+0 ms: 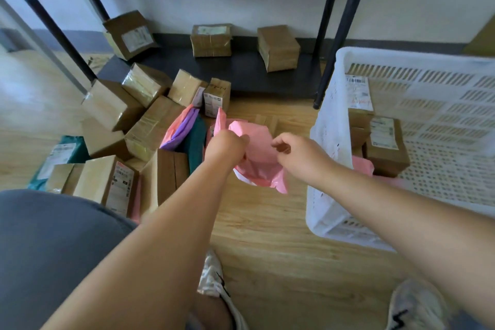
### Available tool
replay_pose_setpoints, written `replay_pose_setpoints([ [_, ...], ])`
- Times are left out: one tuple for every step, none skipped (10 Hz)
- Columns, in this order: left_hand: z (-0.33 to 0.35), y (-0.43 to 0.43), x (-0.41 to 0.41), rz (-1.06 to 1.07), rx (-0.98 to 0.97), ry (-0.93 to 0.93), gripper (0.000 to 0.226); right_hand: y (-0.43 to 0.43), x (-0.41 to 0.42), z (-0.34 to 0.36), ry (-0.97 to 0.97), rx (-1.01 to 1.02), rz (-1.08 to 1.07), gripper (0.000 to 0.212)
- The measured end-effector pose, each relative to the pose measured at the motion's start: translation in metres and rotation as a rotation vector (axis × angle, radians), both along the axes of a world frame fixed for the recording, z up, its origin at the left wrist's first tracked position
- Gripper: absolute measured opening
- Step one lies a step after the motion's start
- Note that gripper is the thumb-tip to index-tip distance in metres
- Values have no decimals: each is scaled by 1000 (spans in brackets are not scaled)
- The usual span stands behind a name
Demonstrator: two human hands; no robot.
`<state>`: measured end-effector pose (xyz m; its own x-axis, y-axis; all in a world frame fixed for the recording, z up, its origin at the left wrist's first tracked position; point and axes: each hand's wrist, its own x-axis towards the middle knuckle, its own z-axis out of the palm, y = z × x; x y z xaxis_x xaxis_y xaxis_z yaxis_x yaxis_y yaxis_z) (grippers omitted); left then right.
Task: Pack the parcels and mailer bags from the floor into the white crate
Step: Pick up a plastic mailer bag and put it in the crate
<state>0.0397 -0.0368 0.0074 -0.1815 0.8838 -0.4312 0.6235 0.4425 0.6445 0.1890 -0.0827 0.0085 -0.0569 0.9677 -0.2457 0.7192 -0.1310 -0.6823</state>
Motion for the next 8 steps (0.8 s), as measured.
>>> replay_pose_setpoints([
  [33, -3, 0, -52, 53, -29, 36, -1, 16, 39, -141, 132, 74, 34],
  [66, -1, 3, 107, 178, -310, 29, -2, 34, 75, -249, 204, 61, 49],
  [83, 5, 4, 106, 226, -338, 21, -5, 51, 98, -233, 179, -21, 62],
  [96, 5, 6, 180, 185, -300, 20, -5, 59, 109, -152, 125, -23, 57],
  [98, 5, 8, 255, 101, -372, 34, -4, 57, 111, -47, 59, -27, 58],
  [94, 7, 13, 199, 185, -483, 38, -1, 57, 106, -21, 101, -60, 43],
  [97, 3, 16, 112, 249, -436, 22, 4, 64, 102, 77, 141, -161, 30],
  [106, -3, 14, 44, 271, -414, 19, 11, 72, 104, 270, 134, -273, 19],
])
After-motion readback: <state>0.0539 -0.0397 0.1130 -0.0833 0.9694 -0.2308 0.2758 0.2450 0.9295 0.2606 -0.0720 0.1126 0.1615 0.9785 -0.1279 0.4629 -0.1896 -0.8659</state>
